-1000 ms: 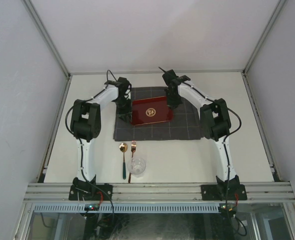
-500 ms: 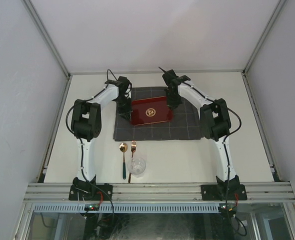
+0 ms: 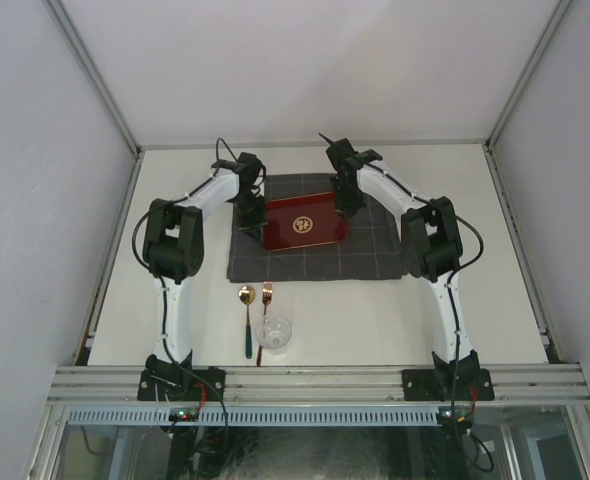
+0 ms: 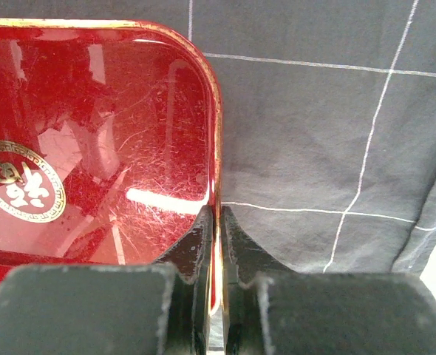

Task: Set the dinner table for one person
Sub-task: Place the plate on the napkin.

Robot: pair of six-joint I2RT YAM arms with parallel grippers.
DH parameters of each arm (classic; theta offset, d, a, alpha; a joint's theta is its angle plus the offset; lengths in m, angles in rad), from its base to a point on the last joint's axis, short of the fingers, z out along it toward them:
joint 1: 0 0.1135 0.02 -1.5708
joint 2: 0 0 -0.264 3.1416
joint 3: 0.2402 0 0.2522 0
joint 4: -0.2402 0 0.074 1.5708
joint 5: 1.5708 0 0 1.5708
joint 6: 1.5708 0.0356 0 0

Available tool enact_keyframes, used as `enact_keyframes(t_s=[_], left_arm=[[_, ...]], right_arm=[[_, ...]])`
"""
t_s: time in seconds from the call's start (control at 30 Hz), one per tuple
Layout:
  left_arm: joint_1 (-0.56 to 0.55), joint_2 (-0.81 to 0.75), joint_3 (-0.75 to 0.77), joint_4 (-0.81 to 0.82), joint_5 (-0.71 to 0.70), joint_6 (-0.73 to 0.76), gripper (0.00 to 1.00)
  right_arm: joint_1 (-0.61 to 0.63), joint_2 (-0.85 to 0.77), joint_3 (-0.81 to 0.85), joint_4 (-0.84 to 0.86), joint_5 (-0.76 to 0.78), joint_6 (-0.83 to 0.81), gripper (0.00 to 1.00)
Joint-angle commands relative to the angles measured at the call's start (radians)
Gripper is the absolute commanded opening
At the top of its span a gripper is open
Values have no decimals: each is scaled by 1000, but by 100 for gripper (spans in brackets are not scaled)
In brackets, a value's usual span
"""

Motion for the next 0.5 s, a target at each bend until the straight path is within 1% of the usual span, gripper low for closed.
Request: enact_keyframes(t_s=[0.0,0.27,0.47], left_arm=[[-45,-93,-16,19,34,10,0],[-103,-144,-52,19,52,14,0],[-140,-193,-111,46,60,1,0]], right_arm=[[-13,-26,76,7,12,-14,0],[-19,1,125,-14,15,-20,0],[-21,29,147,-21,12,-20,0]])
